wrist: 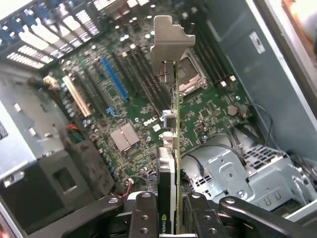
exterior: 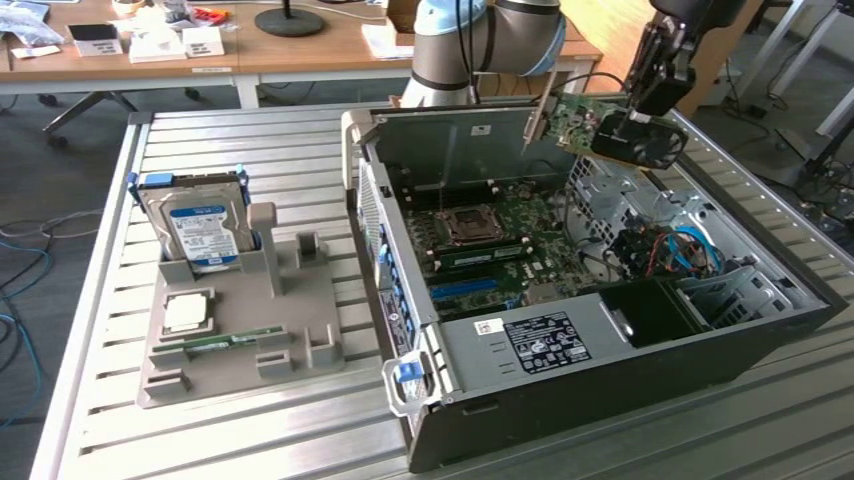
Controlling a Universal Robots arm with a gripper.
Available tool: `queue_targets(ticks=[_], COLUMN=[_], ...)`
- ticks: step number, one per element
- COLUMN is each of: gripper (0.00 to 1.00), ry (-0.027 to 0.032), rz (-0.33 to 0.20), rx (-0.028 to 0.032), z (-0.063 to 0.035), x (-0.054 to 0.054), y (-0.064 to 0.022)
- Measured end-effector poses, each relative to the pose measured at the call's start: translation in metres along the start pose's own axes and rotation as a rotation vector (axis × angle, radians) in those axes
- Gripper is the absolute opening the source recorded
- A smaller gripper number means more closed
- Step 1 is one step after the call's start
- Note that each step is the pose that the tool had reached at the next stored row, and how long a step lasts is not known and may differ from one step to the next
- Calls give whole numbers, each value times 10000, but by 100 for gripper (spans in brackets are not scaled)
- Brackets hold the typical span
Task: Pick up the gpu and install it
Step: 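Insert the gpu into the slot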
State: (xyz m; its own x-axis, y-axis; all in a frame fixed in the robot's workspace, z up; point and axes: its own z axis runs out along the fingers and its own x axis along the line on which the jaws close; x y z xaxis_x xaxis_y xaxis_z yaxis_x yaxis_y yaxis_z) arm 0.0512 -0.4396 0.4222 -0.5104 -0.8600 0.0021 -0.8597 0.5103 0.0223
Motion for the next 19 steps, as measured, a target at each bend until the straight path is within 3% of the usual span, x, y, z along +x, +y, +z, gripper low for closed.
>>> queue_targets(ticks=[19], gripper=[27], ry=[174], rz=[-3433], rx=[70], z=[9], x=[0], y=[0])
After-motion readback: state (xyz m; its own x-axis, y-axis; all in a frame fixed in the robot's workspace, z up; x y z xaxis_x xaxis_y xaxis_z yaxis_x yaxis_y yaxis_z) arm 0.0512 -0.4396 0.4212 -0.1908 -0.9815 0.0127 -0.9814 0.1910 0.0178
